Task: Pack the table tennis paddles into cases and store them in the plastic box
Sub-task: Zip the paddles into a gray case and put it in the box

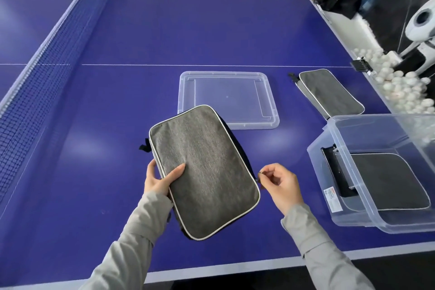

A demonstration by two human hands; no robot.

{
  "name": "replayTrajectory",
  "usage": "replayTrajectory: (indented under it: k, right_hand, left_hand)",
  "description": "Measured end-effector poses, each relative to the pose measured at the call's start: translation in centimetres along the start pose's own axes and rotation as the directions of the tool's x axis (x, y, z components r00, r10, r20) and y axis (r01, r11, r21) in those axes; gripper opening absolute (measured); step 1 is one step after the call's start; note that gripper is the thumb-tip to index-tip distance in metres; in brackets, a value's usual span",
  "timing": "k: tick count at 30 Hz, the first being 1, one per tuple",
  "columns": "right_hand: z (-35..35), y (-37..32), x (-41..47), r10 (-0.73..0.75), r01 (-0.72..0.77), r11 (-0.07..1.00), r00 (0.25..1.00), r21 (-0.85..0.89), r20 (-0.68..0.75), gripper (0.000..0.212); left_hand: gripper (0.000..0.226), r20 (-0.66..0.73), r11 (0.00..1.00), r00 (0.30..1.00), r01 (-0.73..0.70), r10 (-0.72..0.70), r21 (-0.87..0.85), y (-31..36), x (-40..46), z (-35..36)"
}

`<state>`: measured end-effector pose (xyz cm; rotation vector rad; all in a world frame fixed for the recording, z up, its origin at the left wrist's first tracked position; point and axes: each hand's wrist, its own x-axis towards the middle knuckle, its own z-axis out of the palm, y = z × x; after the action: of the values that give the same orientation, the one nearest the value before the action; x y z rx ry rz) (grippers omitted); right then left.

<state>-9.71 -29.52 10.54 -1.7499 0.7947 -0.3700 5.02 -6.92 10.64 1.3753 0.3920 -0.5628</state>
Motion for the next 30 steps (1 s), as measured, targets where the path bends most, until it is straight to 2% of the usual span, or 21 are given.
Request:
replayTrajectory:
  k: [3, 7, 11, 17, 19, 23, 30]
  right_hand:
    - [0.5, -0.7, 0.5, 0.012, -0.012, 1.000, 0.999, -0.017, 0.045, 0.028]
    - [1.4, -2.0, 1.4, 0.019, -0.014, 0.999, 0.995, -0.050, 0.098, 0.027]
    - [2.1, -3.3, 2.7, 0.013, -0.011, 0.999, 0.997, -0.033, 0.075, 0.026]
    - [1.3, -4.8, 4.7, 0.026, -0.025, 0.999, 0.999, 0.035, -0.033, 0.024]
    - [0.7, -5.3, 5.1, 0.007, -0.005, 0.999, 0.999, 0.037, -0.046, 0.025]
    - [0.4, -6.2, 4.8, -0.036, 0.036, 0.996, 0.999, -0.077, -0.004, 0.024]
    - [1.4, -9.1, 3.9, -0.193, 0.202, 0.969, 0.978, -0.141, 0.074, 0.027]
  left_hand:
    - [0.061, 0.062, 0.998, 0.997, -0.046, 0.043, 0.045, 0.6, 0.3, -0.7]
    - [0.080, 0.169, 0.988, 0.984, -0.079, 0.056, 0.129, 1.3, 0.4, -1.2]
    - [0.090, 0.269, 0.966, 0.962, -0.113, 0.047, 0.232, 1.7, -0.1, -1.6]
    - [0.079, 0.386, 0.875, 0.920, -0.243, 0.071, 0.419, 2.6, -0.3, -1.9]
    - [0.079, 0.429, 0.826, 0.900, -0.300, 0.079, 0.477, 2.9, -0.3, -2.1]
    - [0.083, 0.498, 0.694, 0.859, -0.430, 0.117, 0.578, 3.8, -0.4, -2.2]
    - [0.082, 0.580, 0.369, 0.804, -0.583, 0.133, 0.724, 6.1, -0.6, -1.1]
